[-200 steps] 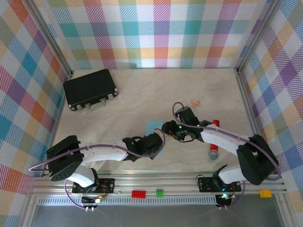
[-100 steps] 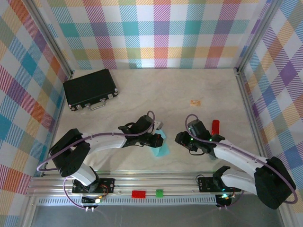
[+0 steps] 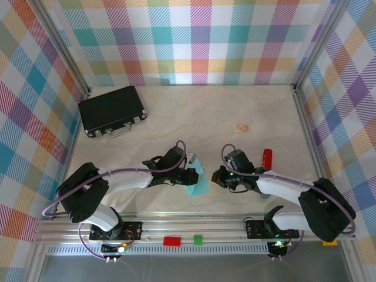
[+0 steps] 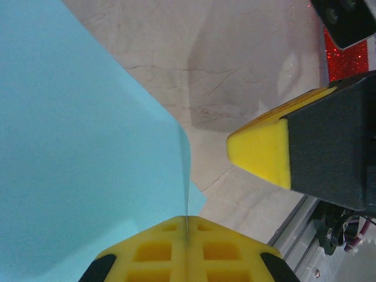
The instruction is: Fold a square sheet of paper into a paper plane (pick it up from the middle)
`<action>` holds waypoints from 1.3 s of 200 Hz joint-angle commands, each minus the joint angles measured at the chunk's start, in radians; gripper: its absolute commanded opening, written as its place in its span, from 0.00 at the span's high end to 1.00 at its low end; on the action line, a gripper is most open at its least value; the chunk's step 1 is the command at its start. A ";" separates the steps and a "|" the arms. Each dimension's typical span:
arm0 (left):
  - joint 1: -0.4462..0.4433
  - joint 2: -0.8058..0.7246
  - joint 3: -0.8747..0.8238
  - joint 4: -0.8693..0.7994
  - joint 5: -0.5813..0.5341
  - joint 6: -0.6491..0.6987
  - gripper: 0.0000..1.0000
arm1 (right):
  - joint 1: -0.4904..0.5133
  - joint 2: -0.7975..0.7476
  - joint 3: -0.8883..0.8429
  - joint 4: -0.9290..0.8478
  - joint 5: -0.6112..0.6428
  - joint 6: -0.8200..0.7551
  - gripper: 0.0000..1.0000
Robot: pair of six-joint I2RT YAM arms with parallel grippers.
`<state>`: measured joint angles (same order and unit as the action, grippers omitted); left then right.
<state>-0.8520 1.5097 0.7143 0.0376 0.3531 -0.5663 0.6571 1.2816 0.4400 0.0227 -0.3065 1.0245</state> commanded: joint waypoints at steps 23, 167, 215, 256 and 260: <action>0.012 -0.002 -0.015 0.045 -0.015 -0.023 0.95 | 0.045 0.094 0.050 0.149 -0.052 0.051 0.96; 0.013 0.022 -0.024 0.028 -0.032 0.024 0.86 | 0.122 0.204 0.027 0.072 0.065 0.092 0.98; 0.014 0.026 -0.033 0.075 -0.007 0.020 0.82 | 0.124 0.220 0.028 0.085 0.058 0.095 0.97; 0.015 0.025 -0.034 0.041 -0.047 0.052 0.91 | 0.124 0.220 0.026 0.083 0.060 0.095 0.97; 0.015 0.026 -0.034 0.037 -0.049 0.057 0.92 | 0.124 0.220 0.027 0.083 0.060 0.095 0.97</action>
<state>-0.8482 1.5333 0.6907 0.0814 0.3225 -0.5491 0.7742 1.4860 0.4881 0.1501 -0.2703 1.1187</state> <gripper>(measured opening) 0.099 0.059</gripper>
